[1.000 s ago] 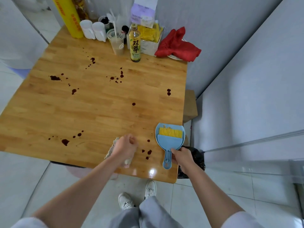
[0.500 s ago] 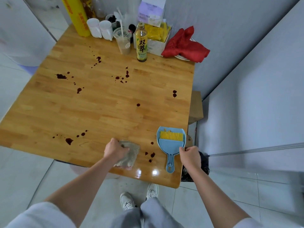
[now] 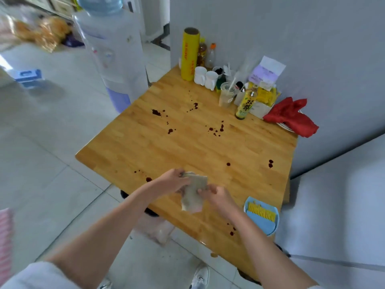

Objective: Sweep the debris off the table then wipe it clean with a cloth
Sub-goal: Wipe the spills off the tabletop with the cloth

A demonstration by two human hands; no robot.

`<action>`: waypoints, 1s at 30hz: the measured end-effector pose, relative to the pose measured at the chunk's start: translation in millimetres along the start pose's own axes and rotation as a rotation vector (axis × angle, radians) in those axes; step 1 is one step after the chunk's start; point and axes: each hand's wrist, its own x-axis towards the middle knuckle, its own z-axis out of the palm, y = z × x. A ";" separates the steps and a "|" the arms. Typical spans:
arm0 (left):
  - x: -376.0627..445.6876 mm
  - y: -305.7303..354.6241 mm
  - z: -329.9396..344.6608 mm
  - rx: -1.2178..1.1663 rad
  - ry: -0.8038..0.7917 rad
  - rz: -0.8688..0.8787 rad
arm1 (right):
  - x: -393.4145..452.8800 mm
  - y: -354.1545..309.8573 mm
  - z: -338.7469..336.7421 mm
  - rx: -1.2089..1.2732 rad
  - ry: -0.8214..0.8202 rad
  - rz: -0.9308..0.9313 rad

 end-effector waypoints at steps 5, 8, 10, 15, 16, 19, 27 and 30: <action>-29.2 -45.5 -99.1 0.132 0.122 0.118 | 4.6 -82.9 89.4 0.137 0.139 -0.077; -54.5 -76.8 -160.2 0.122 0.192 0.150 | 9.9 -132.1 157.1 0.291 0.158 -0.091; -70.7 -97.7 -202.1 0.074 0.213 0.165 | 10.9 -159.7 201.5 0.326 0.187 -0.106; -73.4 -128.5 -310.1 -0.009 0.266 0.215 | 26.2 -221.1 281.1 0.402 0.152 -0.142; -68.9 -127.3 -320.0 -0.034 0.246 0.223 | 26.7 -227.8 283.6 0.420 0.131 -0.140; -48.2 -117.2 -361.1 -0.040 0.150 0.263 | 53.0 -253.4 287.3 0.446 0.089 -0.132; 35.1 -90.5 -458.9 0.015 -0.020 0.314 | 156.1 -315.0 313.7 0.657 -0.110 -0.051; 59.7 -79.7 -502.2 0.037 -0.080 0.385 | 187.0 -344.9 319.3 0.780 -0.178 -0.094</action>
